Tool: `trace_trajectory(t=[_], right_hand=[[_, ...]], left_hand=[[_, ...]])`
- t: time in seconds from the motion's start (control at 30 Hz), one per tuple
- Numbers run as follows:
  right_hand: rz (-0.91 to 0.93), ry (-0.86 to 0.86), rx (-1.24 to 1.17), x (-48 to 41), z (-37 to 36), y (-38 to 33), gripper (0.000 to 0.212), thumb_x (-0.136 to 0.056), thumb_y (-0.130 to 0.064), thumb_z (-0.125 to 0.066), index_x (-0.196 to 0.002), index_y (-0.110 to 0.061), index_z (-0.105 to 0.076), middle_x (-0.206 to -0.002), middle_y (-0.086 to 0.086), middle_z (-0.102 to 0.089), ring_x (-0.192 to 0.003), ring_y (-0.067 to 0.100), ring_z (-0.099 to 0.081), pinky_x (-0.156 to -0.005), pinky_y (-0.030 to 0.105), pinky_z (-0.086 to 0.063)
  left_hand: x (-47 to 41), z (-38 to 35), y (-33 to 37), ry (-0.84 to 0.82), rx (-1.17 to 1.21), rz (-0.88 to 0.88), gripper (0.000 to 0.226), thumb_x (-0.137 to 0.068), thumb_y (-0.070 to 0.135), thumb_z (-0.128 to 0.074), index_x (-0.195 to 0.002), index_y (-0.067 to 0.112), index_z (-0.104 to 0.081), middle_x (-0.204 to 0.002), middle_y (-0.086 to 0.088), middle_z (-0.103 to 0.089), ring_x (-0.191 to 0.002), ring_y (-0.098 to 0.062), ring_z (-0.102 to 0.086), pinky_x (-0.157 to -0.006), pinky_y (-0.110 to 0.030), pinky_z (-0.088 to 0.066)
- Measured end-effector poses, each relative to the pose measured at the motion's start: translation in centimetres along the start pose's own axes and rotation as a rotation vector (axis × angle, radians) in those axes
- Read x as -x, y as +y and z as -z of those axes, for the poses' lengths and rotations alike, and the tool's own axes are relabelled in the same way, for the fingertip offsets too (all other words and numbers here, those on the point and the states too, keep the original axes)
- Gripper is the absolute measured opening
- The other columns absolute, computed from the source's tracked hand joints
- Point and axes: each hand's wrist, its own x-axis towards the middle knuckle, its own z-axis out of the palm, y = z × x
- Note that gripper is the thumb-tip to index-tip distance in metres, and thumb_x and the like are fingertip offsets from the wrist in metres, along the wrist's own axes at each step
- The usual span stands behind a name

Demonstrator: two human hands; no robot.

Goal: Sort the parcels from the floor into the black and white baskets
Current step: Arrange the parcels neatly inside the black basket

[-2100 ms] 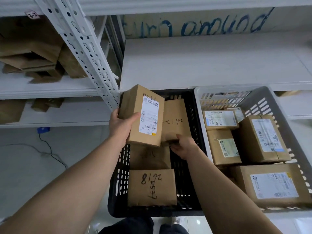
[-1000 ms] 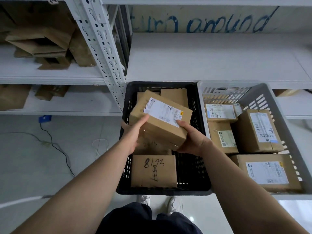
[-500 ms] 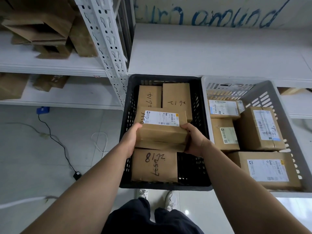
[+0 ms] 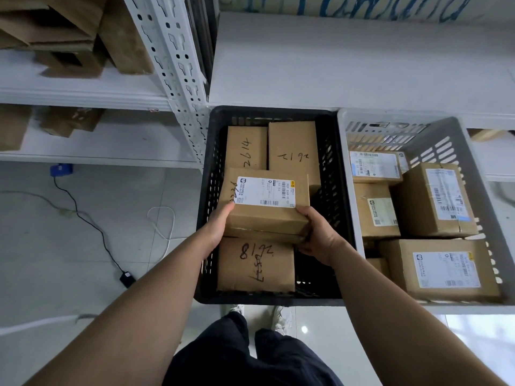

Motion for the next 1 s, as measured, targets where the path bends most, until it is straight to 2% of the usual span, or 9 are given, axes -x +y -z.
trace_trajectory(t=[0.1,0.2,0.3,0.43,0.5,0.63,0.7,0.83,1.0], right_hand=[[0.072,-0.102,0.004,0.1,0.4,0.8,0.069,-0.062,-0.057,-0.067,-0.126,-0.032,-0.061,-0.123,0.000,-0.066,-0.109,0.019,-0.059,-0.089,0.032,-0.043],[0.128,-0.133,-0.007,-0.1,0.9,1.2,0.092,-0.062,-0.051,-0.075,-0.145,-0.028,-0.043,-0.135,0.001,-0.059,-0.122,0.022,-0.054,-0.100,0.036,-0.045],[0.165,-0.140,-0.015,0.3,0.5,0.5,0.069,-0.073,-0.047,-0.064,-0.137,-0.026,-0.050,-0.130,0.003,-0.062,-0.115,0.021,-0.059,-0.084,0.030,-0.052],[0.162,-0.133,0.025,0.9,0.3,-0.1,0.062,-0.076,-0.056,-0.057,-0.134,-0.034,-0.051,-0.125,-0.002,-0.063,-0.111,0.017,-0.061,-0.077,0.027,-0.052],[0.141,-0.113,0.083,0.9,0.3,-0.2,0.067,-0.075,-0.063,-0.055,-0.136,-0.037,-0.048,-0.126,-0.003,-0.062,-0.113,0.017,-0.060,-0.080,0.030,-0.053],[0.106,-0.086,0.126,0.8,0.6,-0.2,0.109,-0.059,-0.079,-0.068,-0.151,-0.037,-0.028,-0.140,-0.002,-0.052,-0.122,0.022,-0.056,-0.104,0.044,-0.046],[0.112,-0.086,0.125,0.9,0.7,-0.1,0.116,-0.054,-0.078,-0.072,-0.152,-0.040,-0.022,-0.143,-0.003,-0.049,-0.124,0.023,-0.054,-0.106,0.045,-0.043],[0.150,-0.104,0.125,1.3,0.4,0.2,0.106,-0.058,-0.077,-0.071,-0.149,-0.045,-0.027,-0.143,-0.006,-0.049,-0.126,0.020,-0.050,-0.110,0.046,-0.039],[0.181,0.001,0.133,2.2,0.0,-0.1,0.116,-0.053,-0.082,-0.069,-0.148,-0.023,-0.037,-0.134,0.002,-0.057,-0.122,0.021,-0.054,-0.109,0.041,-0.040]], left_hand=[[-0.9,0.0,-0.4,0.048,-0.018,0.042,0.122,-0.051,0.093,-0.033,-0.153,0.030,-0.015,-0.153,-0.004,-0.034,-0.138,-0.025,-0.035,-0.116,-0.049,-0.021],[0.5,-0.7,0.6,0.105,-0.101,0.061,0.109,-0.067,0.094,-0.016,-0.155,0.031,-0.002,-0.161,-0.003,-0.014,-0.147,-0.027,-0.015,-0.118,-0.052,-0.009],[1.0,-1.0,0.6,0.126,-0.117,0.040,0.093,-0.080,0.084,-0.013,-0.154,0.030,0.004,-0.163,0.001,-0.002,-0.149,-0.024,-0.005,-0.118,-0.050,-0.002],[1.0,-1.2,0.1,0.117,-0.029,0.013,0.093,-0.081,0.083,-0.020,-0.154,0.031,0.003,-0.163,0.004,0.000,-0.149,-0.020,-0.004,-0.120,-0.048,-0.002],[1.0,-1.5,0.0,0.113,-0.030,0.013,0.095,-0.079,0.085,-0.020,-0.154,0.032,0.004,-0.163,0.004,0.000,-0.149,-0.020,-0.004,-0.120,-0.050,-0.003],[0.9,-1.5,0.0,0.137,-0.057,0.036,0.121,-0.057,0.100,-0.016,-0.154,0.031,0.005,-0.163,0.002,-0.004,-0.148,-0.024,-0.009,-0.119,-0.053,-0.009],[1.0,-1.6,-0.3,0.161,-0.048,0.025,0.110,-0.066,0.094,-0.016,-0.154,0.031,0.003,-0.162,0.001,-0.006,-0.148,-0.025,-0.011,-0.119,-0.052,-0.009],[0.8,-1.7,-0.9,0.205,-0.072,0.010,0.095,-0.080,0.083,-0.015,-0.155,0.026,-0.002,-0.159,-0.006,-0.021,-0.145,-0.029,-0.021,-0.116,-0.050,-0.013],[1.3,-2.4,-0.3,0.253,-0.085,0.016,0.088,-0.085,0.077,-0.009,-0.154,0.023,0.002,-0.159,-0.010,-0.019,-0.145,-0.033,-0.019,-0.115,-0.051,-0.012]])
